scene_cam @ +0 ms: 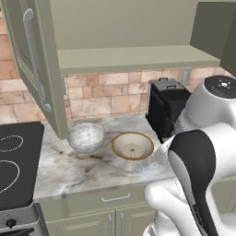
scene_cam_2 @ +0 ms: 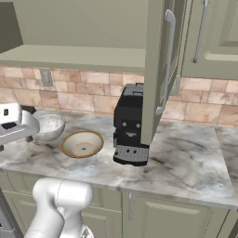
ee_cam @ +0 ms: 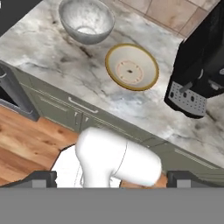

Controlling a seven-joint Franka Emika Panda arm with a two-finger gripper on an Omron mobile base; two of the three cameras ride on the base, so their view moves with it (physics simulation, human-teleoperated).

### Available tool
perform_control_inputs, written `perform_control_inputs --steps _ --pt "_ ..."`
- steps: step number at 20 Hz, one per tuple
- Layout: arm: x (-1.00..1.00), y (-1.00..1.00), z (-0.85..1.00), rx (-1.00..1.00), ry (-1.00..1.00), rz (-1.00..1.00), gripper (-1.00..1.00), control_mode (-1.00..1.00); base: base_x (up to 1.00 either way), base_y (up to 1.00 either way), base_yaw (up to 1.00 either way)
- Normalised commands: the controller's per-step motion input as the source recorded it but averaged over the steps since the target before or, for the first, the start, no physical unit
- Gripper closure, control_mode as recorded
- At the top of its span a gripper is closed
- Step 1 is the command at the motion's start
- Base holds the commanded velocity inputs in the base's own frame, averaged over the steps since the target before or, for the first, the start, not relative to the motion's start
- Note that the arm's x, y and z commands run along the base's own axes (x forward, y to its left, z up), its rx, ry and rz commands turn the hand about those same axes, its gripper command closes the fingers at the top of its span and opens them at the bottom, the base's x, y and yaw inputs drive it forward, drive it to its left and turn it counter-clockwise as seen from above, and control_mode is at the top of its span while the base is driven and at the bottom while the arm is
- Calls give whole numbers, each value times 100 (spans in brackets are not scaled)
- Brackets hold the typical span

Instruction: Open the cabinet. Pick the bowls from the counter and place them in the cabinet. Then close the cabinet.

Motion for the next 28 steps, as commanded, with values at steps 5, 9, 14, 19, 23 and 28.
perform_control_inputs --steps 5,9,14,19,23,28 --pt "50 -15 0 0 12 0 -100 -100 0 0 0" --pt "59 -4 -6 0 17 0 -100 -100 0 0 0" --pt "29 2 -55 -1 10 0 -100 -100 0 0 0" --pt "7 11 -79 -11 -2 0 -100 -100 0 0 0" --pt "10 11 -58 -12 -7 0 -100 -100 0 0 0" --pt "27 4 -12 -5 -1 0 -100 -100 0 0 0"
